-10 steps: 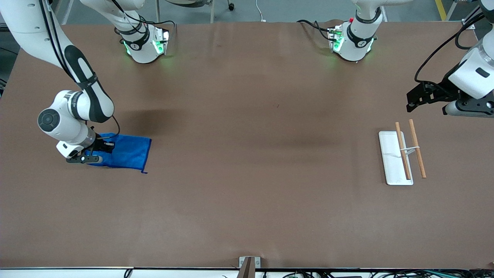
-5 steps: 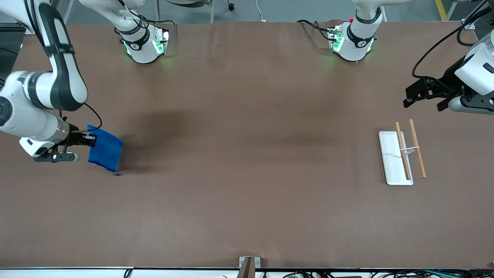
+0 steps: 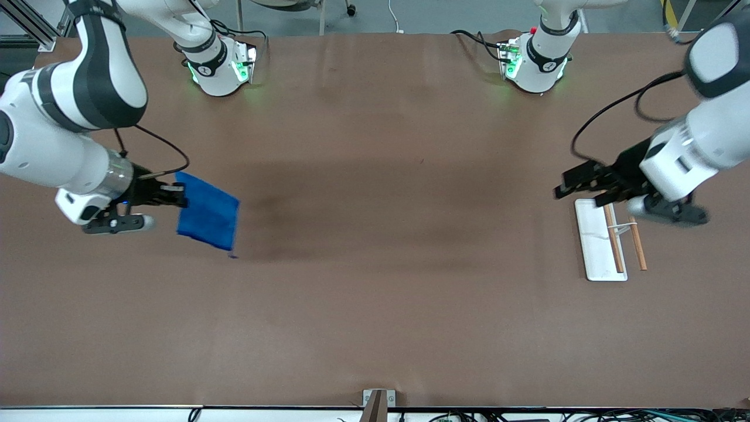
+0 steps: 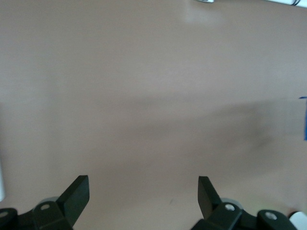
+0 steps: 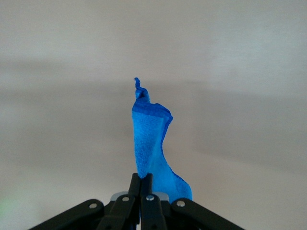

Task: Right arm passes towel to left arm to hang
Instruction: 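Lift the towel with the right gripper while the left gripper approaches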

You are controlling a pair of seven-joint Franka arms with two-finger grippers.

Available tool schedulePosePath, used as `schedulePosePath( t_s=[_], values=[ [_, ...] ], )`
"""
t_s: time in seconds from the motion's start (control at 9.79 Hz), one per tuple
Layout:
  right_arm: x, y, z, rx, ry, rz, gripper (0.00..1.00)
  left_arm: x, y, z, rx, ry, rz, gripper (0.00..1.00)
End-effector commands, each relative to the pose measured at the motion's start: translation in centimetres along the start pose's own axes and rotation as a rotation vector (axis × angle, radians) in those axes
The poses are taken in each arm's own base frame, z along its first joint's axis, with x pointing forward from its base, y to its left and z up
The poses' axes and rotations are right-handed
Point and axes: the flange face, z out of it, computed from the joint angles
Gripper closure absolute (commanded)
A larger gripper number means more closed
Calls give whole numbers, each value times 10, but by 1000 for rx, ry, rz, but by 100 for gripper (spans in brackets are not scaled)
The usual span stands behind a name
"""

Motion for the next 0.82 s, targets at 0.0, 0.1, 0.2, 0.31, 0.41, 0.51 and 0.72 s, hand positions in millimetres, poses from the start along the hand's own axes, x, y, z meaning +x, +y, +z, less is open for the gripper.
schedulePosePath(
  t_s=[0.0, 0.1, 0.2, 0.31, 0.41, 0.51, 0.72],
  values=[
    [-5, -45, -3, 167, 0, 16, 100, 6, -19, 55, -179, -2, 3, 0],
    [-9, -73, 2, 234, -3, 1, 100, 10, -28, 82, -330, -7, 11, 0],
    [-15, -100, 8, 301, -13, -13, 100, 9, -34, 107, -486, 3, -18, 0],
    [-18, -124, 12, 356, -1, -19, 100, 6, -42, 135, -618, 17, -58, 0],
    [-23, -147, 15, 419, -3, -23, 100, 4, -44, 165, -732, 36, -76, 0],
    [-25, -165, 16, 510, 1, -1, 100, -1, -35, 197, -841, 43, -95, 0],
    [-35, -207, 21, 621, 28, 11, 100, -16, -7, 258, -1080, 21, -192, 0]
  ],
)
